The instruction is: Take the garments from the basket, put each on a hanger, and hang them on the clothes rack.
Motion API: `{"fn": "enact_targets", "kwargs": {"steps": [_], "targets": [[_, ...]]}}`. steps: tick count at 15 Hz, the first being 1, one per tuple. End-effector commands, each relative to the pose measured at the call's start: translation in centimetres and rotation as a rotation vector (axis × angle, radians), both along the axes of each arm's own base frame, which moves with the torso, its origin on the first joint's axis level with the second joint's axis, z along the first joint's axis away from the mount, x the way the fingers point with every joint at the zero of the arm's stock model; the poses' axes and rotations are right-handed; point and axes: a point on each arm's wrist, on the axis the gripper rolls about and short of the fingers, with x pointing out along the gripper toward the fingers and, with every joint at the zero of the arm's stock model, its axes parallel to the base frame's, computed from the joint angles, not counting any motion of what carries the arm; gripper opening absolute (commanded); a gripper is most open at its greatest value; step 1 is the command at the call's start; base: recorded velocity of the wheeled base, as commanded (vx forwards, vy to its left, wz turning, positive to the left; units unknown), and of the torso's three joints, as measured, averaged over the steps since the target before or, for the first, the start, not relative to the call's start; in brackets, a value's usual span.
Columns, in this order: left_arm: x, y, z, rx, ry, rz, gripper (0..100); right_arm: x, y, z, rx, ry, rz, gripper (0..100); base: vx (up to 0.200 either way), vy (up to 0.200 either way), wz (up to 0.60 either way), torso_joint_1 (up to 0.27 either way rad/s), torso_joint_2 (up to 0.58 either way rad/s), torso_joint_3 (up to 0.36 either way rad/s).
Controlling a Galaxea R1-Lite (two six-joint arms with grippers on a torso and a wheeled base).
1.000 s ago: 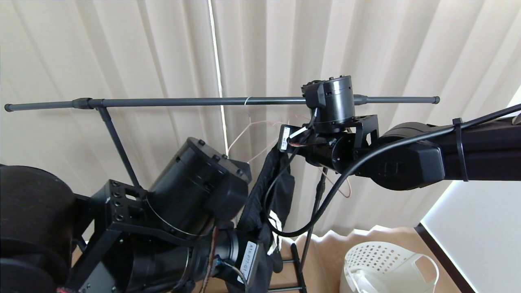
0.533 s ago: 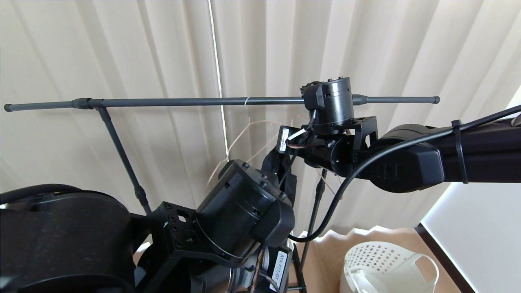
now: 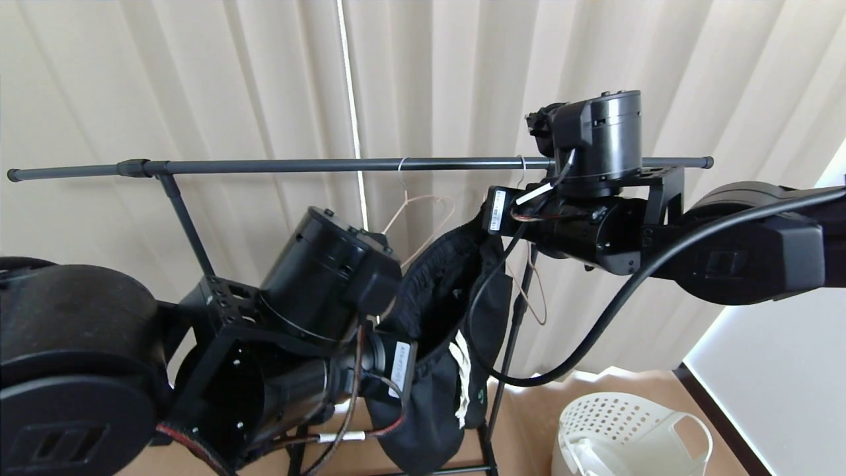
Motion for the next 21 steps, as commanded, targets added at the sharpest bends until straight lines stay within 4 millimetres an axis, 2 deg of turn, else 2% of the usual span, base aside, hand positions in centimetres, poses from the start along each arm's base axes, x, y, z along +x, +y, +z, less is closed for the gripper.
{"fn": "enact_targets", "kwargs": {"steps": [1, 4, 5, 10, 11, 16, 18, 21], "targets": [[1.7, 2.3, 0.8, -0.01, -0.028, 0.092, 0, -0.8, -1.0, 1.3, 0.017, -0.026, -0.012, 0, 0.0, 0.0, 0.0, 0.0, 0.0, 0.0], [3.6, 3.2, 2.0, -0.032, -0.085, 0.138, 0, -1.1, -1.3, 0.8, -0.052, -0.025, 0.0, 0, 0.0, 0.0, 0.0, 0.0, 0.0, 0.0], [5.1, 3.1, 3.0, -0.073, -0.143, 0.161, 0, -1.2, -1.4, 0.2, -0.11, -0.016, -0.011, 0, 0.0, 0.0, 0.0, 0.0, 0.0, 0.0], [6.3, 2.4, 3.6, -0.103, -0.171, 0.175, 0, -2.5, -1.3, -2.2, -0.285, 0.023, 0.003, 0, 0.0, 0.0, 0.0, 0.0, 0.0, 0.0], [6.5, 2.3, 3.8, -0.11, -0.179, 0.178, 0, -2.5, -1.4, -2.4, -0.3, 0.027, 0.007, 100, 0.0, 0.0, 0.0, 0.0, 0.0, 0.0], [8.3, 1.6, 5.3, -0.161, -0.229, 0.197, 0, -3.6, -2.4, -2.9, -0.398, 0.03, 0.042, 100, 0.0, 0.0, 0.0, 0.0, 0.0, 0.0], [8.7, 1.1, 7.0, -0.202, -0.276, 0.197, 0, -4.1, -2.8, -3.4, -0.463, 0.039, 0.066, 100, 0.0, 0.0, 0.0, 0.0, 0.0, 0.0], [8.7, 1.0, 8.3, -0.235, -0.308, 0.193, 0, -5.1, -3.6, -4.6, -0.551, 0.061, 0.113, 100, 0.0, 0.0, 0.0, 0.0, 0.0, 0.0]]}}
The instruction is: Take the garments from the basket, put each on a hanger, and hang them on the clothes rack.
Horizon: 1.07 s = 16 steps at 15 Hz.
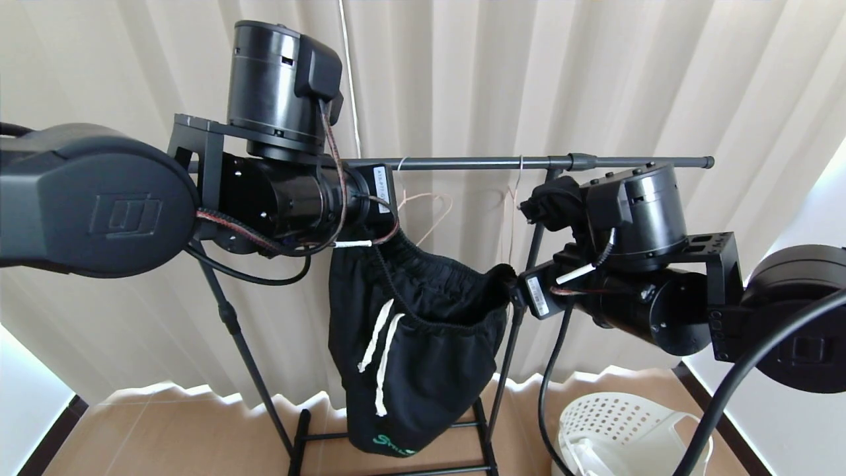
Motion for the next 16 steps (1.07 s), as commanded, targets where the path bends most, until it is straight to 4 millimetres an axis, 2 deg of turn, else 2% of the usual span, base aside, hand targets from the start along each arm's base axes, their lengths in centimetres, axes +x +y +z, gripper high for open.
{"fn": "enact_targets", "kwargs": {"steps": [1, 4, 9, 13, 16], "targets": [[0.0, -0.3, 0.5, -0.011, -0.016, -0.008, 0, -1.0, -0.7, -0.8, -0.052, 0.026, 0.044, 100, 0.0, 0.0, 0.0, 0.0, 0.0, 0.0], [-0.2, -0.7, 1.6, -0.028, -0.043, -0.018, 0, -3.0, -0.7, -1.5, -0.059, 0.085, 0.214, 100, 0.0, 0.0, 0.0, 0.0, 0.0, 0.0], [-0.6, -1.3, 1.5, -0.021, -0.043, -0.033, 0, -5.0, -1.4, -1.6, -0.008, 0.146, 0.473, 100, 0.0, 0.0, 0.0, 0.0, 0.0, 0.0], [-1.5, -2.3, 1.5, -0.007, -0.051, -0.037, 0, -5.5, -1.4, -1.4, 0.055, 0.177, 0.592, 100, 0.0, 0.0, 0.0, 0.0, 0.0, 0.0], [-1.9, -2.8, 1.4, 0.0, -0.049, -0.055, 0, -5.1, -0.9, -1.6, 0.074, 0.163, 0.6, 100, 0.0, 0.0, 0.0, 0.0, 0.0, 0.0]]}}
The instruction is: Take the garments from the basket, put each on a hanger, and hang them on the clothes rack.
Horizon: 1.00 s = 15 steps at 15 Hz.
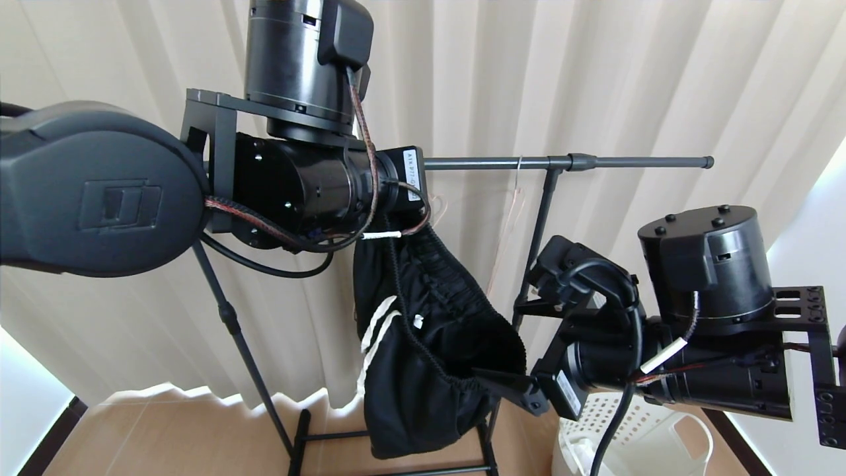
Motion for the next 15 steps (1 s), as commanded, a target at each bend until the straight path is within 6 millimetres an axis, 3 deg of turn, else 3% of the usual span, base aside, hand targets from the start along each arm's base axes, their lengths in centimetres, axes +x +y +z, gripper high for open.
{"fn": "enact_targets", "kwargs": {"steps": [1, 14, 15], "targets": [[-0.4, -0.4, -0.2, 0.005, 0.006, -0.015, 0, 0.3, 0.5, -0.6, 0.005, -0.002, 0.004, 100, 0.0, 0.0, 0.0, 0.0, 0.0, 0.0], [-2.3, -0.6, -0.1, 0.01, 0.008, -0.06, 0, 1.8, 1.2, -1.2, 0.058, -0.014, -0.04, 100, 0.0, 0.0, 0.0, 0.0, 0.0, 0.0], [-2.7, -0.3, -0.1, 0.036, 0.003, -0.072, 0, 1.8, 1.2, -1.2, 0.059, -0.013, -0.042, 0, 0.0, 0.0, 0.0, 0.0, 0.0, 0.0]]}}
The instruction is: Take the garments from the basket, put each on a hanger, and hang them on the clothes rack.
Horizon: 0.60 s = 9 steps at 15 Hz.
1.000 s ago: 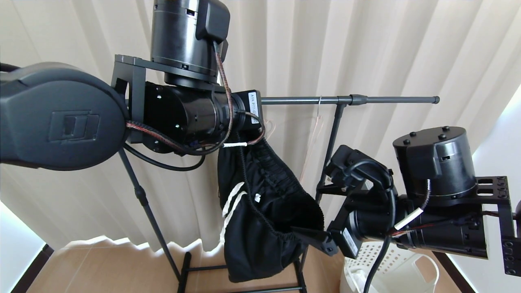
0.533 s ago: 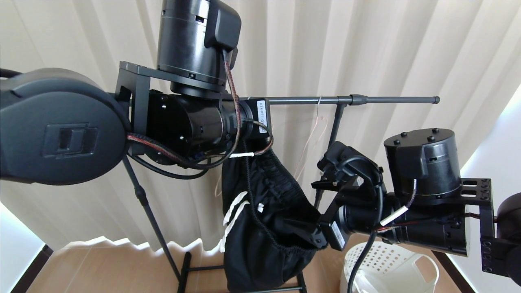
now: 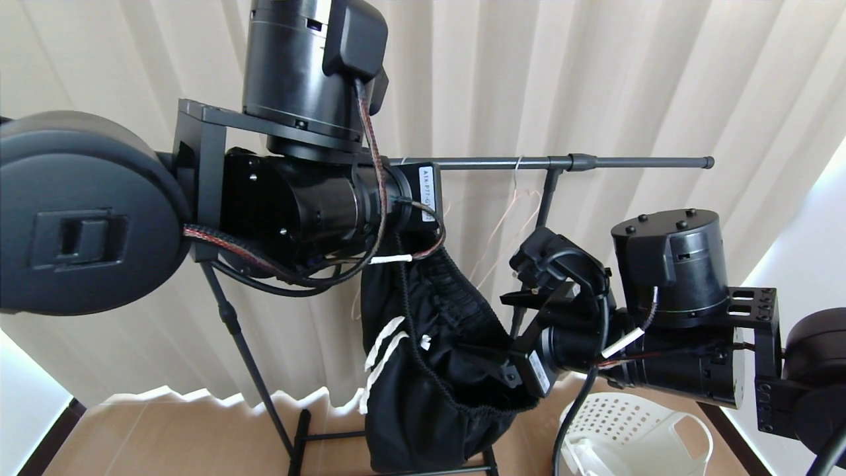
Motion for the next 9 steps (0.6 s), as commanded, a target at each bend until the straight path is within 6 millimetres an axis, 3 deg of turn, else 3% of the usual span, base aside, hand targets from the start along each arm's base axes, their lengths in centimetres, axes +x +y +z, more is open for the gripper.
{"fn": "enact_targets", "kwargs": {"steps": [1, 6, 9], "targets": [[-0.6, 0.5, 0.3, 0.013, -0.009, -0.01, 0, 0.1, 0.1, -0.1, -0.003, 0.003, 0.0, 0, 0.0, 0.0, 0.0, 0.0, 0.0, 0.0], [-1.3, 1.2, 0.0, 0.027, -0.003, -0.012, 0, 0.7, -1.2, 0.7, 0.014, -0.018, -0.049, 0, 0.0, 0.0, 0.0, 0.0, 0.0, 0.0], [-2.0, 2.1, -2.3, 0.134, 0.039, -0.036, 0, 1.1, -2.8, 2.2, 0.046, -0.06, -0.099, 0, 0.0, 0.0, 0.0, 0.0, 0.0, 0.0]]}}
